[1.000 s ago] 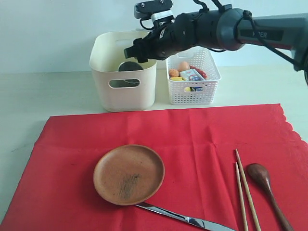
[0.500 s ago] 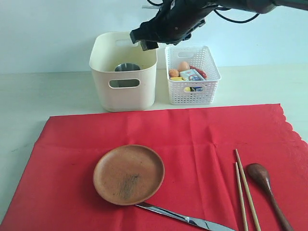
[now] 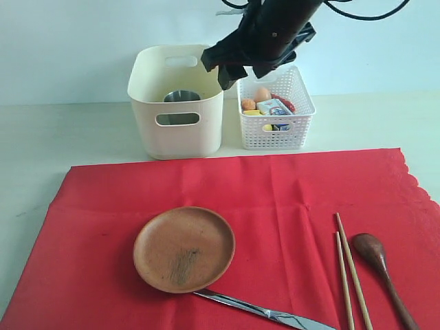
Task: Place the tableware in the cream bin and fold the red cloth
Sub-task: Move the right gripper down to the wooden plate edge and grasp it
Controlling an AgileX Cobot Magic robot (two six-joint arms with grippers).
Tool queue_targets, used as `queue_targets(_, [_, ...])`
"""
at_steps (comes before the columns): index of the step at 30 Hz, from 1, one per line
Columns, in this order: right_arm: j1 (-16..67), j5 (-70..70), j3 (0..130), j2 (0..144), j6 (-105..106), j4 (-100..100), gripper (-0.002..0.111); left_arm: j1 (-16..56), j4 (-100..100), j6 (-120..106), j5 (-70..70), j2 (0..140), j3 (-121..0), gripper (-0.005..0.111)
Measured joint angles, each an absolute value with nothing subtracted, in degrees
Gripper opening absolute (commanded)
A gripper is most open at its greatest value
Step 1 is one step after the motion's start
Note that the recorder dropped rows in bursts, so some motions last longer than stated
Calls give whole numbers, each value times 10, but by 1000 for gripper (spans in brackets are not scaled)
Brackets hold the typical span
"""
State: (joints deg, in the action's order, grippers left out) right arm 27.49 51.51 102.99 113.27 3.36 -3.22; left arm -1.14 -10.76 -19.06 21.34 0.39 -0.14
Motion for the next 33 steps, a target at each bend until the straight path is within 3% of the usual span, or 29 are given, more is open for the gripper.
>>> queue_targets(13, [275, 401, 817, 1016, 61, -82, 62, -11, -108, -191, 213, 4, -1, 0])
queue_targets(24, [275, 367, 640, 966, 355, -378, 62, -11, -108, -191, 213, 4, -1, 0])
queue_targets(33, [275, 357, 596, 1002, 461, -458, 62, -11, -108, -191, 213, 4, -1, 0])
